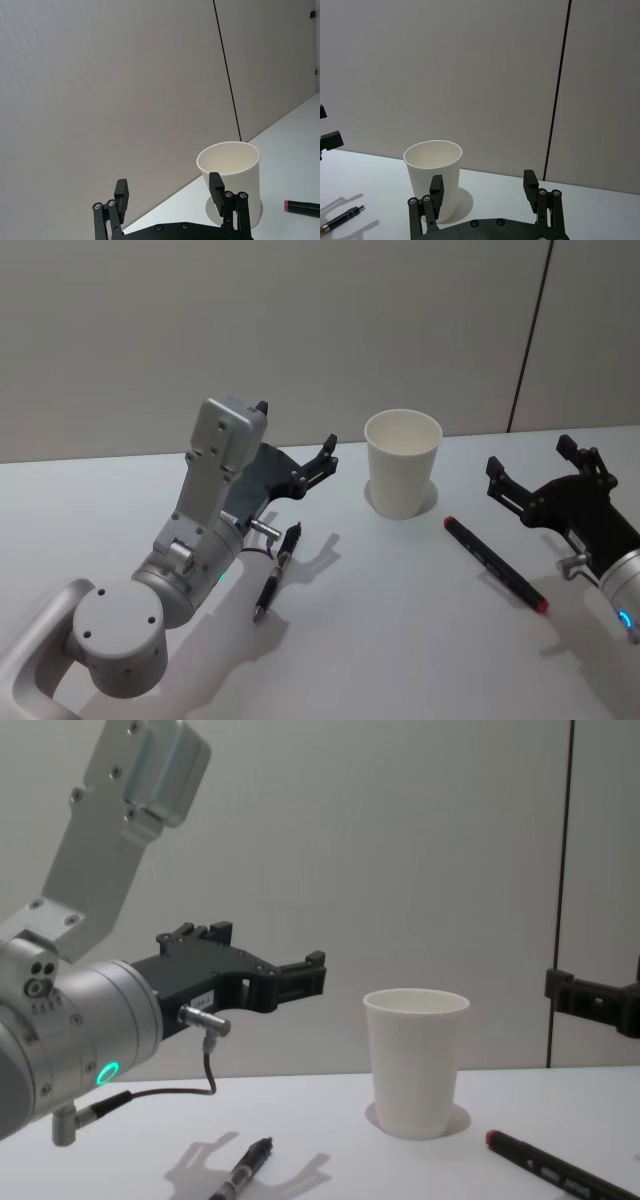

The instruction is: Place the pen into the pen holder.

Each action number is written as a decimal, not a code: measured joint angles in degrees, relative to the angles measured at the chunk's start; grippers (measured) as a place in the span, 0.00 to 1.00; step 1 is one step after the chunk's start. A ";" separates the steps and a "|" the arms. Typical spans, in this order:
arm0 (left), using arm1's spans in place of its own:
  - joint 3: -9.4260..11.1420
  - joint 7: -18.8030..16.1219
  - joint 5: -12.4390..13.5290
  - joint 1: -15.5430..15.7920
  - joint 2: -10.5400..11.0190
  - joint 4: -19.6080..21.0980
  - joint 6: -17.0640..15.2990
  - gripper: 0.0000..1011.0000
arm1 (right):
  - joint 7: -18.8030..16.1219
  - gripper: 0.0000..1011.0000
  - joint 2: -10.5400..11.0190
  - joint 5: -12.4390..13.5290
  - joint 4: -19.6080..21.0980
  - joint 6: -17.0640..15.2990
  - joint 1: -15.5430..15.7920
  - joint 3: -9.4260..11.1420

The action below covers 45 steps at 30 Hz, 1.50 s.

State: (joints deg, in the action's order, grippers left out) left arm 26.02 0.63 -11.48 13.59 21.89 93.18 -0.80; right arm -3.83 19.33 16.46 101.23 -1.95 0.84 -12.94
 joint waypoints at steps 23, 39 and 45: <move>0.00 0.00 0.00 0.00 0.00 0.00 0.00 0.99 | 0.00 0.99 0.00 0.00 0.00 0.00 0.00 0.00; 0.00 0.00 0.00 0.00 0.00 0.00 0.00 0.99 | -0.03 0.99 0.01 0.00 -0.03 -0.02 -0.01 0.04; 0.00 0.00 0.00 0.00 0.00 0.00 0.00 0.99 | -0.98 0.99 0.22 0.28 -0.29 -0.45 -0.47 0.37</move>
State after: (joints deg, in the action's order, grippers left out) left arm 26.02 0.63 -11.48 13.59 21.90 93.18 -0.80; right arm -4.81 19.55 16.74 100.93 -2.40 0.37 -12.57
